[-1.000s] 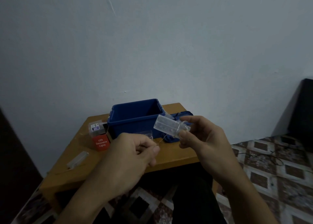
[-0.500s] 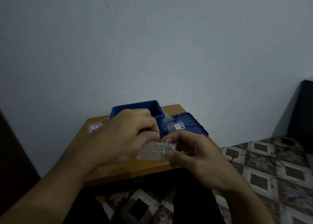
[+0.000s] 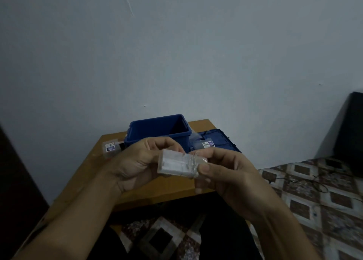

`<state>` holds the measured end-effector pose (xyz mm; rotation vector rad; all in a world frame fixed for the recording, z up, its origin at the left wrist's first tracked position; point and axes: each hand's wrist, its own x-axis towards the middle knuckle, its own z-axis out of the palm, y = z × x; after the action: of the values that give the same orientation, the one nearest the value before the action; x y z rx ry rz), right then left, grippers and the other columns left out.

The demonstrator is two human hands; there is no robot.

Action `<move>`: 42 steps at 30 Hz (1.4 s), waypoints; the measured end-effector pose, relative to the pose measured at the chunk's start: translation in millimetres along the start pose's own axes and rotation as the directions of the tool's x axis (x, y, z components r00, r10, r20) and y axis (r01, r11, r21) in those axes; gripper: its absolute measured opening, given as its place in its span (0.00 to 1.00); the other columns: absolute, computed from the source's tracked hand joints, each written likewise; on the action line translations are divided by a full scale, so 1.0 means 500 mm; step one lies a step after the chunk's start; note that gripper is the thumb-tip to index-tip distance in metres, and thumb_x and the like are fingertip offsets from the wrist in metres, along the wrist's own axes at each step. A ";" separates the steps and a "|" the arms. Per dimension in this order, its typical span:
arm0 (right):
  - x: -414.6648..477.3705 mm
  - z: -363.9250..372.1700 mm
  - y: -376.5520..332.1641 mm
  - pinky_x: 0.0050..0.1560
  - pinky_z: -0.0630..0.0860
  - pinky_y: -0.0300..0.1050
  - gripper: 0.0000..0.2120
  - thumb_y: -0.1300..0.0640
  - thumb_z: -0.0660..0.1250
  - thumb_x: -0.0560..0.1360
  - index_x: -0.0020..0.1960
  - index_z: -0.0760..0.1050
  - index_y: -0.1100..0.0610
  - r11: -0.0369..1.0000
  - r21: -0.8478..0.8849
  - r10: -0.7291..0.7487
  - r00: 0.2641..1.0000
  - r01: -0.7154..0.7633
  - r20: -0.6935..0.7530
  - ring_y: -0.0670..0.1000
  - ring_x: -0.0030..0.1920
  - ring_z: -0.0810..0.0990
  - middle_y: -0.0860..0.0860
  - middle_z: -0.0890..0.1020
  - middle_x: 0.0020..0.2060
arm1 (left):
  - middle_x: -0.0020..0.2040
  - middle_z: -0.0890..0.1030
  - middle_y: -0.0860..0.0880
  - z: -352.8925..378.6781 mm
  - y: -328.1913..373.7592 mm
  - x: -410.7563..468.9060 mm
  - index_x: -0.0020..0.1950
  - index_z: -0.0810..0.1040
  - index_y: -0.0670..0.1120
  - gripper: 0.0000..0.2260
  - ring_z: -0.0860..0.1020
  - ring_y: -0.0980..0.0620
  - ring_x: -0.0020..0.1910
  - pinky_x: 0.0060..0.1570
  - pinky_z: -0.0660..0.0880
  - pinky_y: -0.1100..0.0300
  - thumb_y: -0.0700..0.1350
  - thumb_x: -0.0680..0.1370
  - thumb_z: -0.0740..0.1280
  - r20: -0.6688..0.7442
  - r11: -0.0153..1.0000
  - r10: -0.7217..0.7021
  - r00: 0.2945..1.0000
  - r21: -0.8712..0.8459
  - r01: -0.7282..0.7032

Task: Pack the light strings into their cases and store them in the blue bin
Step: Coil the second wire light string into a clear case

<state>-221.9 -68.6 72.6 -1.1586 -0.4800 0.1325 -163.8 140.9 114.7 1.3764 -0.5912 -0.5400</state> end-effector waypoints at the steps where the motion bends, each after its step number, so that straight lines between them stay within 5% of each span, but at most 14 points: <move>1: 0.002 0.002 0.002 0.38 0.81 0.44 0.12 0.63 0.71 0.70 0.53 0.82 0.64 0.999 0.041 0.009 1.000 -0.009 -0.008 0.55 0.38 0.80 0.61 0.82 0.47 | 0.41 0.84 0.46 0.000 -0.010 -0.001 0.40 0.85 0.45 0.13 0.81 0.52 0.38 0.37 0.77 0.60 0.47 0.61 0.83 0.007 0.999 0.013 1.000 -0.046 -0.012; 5: 0.012 0.010 0.012 0.37 0.81 0.45 0.15 0.64 0.71 0.70 0.55 0.81 0.68 0.986 0.160 0.048 0.996 -0.035 -0.077 0.53 0.35 0.79 0.60 0.81 0.41 | 0.39 0.83 0.45 0.008 -0.052 -0.008 0.45 0.87 0.43 0.21 0.78 0.53 0.35 0.38 0.76 0.58 0.48 0.56 0.86 -0.106 0.970 0.070 0.992 -0.225 -0.092; 9: 0.019 0.013 0.019 0.36 0.81 0.45 0.15 0.65 0.74 0.70 0.55 0.81 0.68 0.976 0.213 0.079 0.982 -0.041 -0.169 0.53 0.35 0.79 0.60 0.80 0.39 | 0.38 0.80 0.44 0.018 -0.084 -0.020 0.52 0.85 0.40 0.22 0.78 0.52 0.36 0.34 0.75 0.59 0.46 0.63 0.83 -0.205 0.949 0.117 0.972 -0.264 -0.170; 15: 0.020 0.033 0.029 0.40 0.82 0.45 0.10 0.62 0.71 0.69 0.49 0.84 0.62 0.993 0.100 -0.023 0.950 0.056 -0.312 0.54 0.39 0.83 0.60 0.86 0.45 | 0.35 0.82 0.52 0.086 -0.085 -0.032 0.54 0.77 0.35 0.17 0.80 0.60 0.34 0.32 0.75 0.67 0.47 0.73 0.68 -0.437 0.975 0.210 0.874 0.031 -0.219; 20: 0.016 0.040 0.043 0.46 0.82 0.46 0.07 0.63 0.69 0.77 0.55 0.81 0.60 0.987 -0.134 -0.129 0.921 0.085 -0.367 0.55 0.45 0.85 0.58 0.85 0.48 | 0.41 0.80 0.41 0.089 -0.087 -0.032 0.55 0.79 0.33 0.15 0.77 0.54 0.35 0.36 0.72 0.60 0.46 0.79 0.65 -0.549 0.954 0.266 0.793 0.269 -0.133; 26: 0.019 0.035 0.046 0.51 0.84 0.56 0.07 0.58 0.69 0.78 0.55 0.80 0.57 0.956 -0.292 -0.134 0.938 0.036 -0.321 0.55 0.42 0.84 0.54 0.85 0.44 | 0.44 0.85 0.49 0.074 -0.087 -0.041 0.52 0.85 0.53 0.13 0.80 0.53 0.42 0.42 0.74 0.54 0.57 0.73 0.66 -0.561 0.929 0.242 0.792 0.370 -0.021; 32: 0.019 0.031 0.046 0.45 0.84 0.48 0.15 0.42 0.66 0.73 0.56 0.80 0.46 0.859 -0.512 -0.170 0.944 0.001 -0.282 0.48 0.45 0.83 0.48 0.84 0.45 | 0.43 0.85 0.51 0.073 -0.087 -0.045 0.48 0.85 0.56 0.08 0.80 0.58 0.40 0.42 0.73 0.60 0.52 0.77 0.66 -0.506 0.905 0.235 0.830 0.424 0.002; 37: 0.017 0.022 0.044 0.42 0.82 0.43 0.14 0.47 0.68 0.72 0.54 0.83 0.51 0.911 -0.412 -0.096 0.962 -0.018 -0.255 0.48 0.42 0.83 0.51 0.85 0.43 | 0.39 0.84 0.55 0.073 -0.084 -0.048 0.49 0.83 0.55 0.06 0.79 0.61 0.37 0.37 0.73 0.69 0.50 0.77 0.66 -0.483 0.887 0.232 0.844 0.461 0.019; 42: 0.017 0.019 0.041 0.42 0.82 0.44 0.15 0.46 0.68 0.70 0.52 0.84 0.52 0.929 -0.361 -0.006 0.972 -0.082 -0.237 0.47 0.42 0.84 0.50 0.86 0.45 | 0.37 0.84 0.57 0.066 -0.083 -0.053 0.50 0.83 0.52 0.06 0.79 0.62 0.35 0.38 0.73 0.65 0.49 0.79 0.66 -0.478 0.877 0.178 0.860 0.473 0.082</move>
<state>-215.6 -49.5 59.5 -1.5336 -0.2769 -0.0654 -206.1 129.3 74.5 1.8855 -0.3256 0.0465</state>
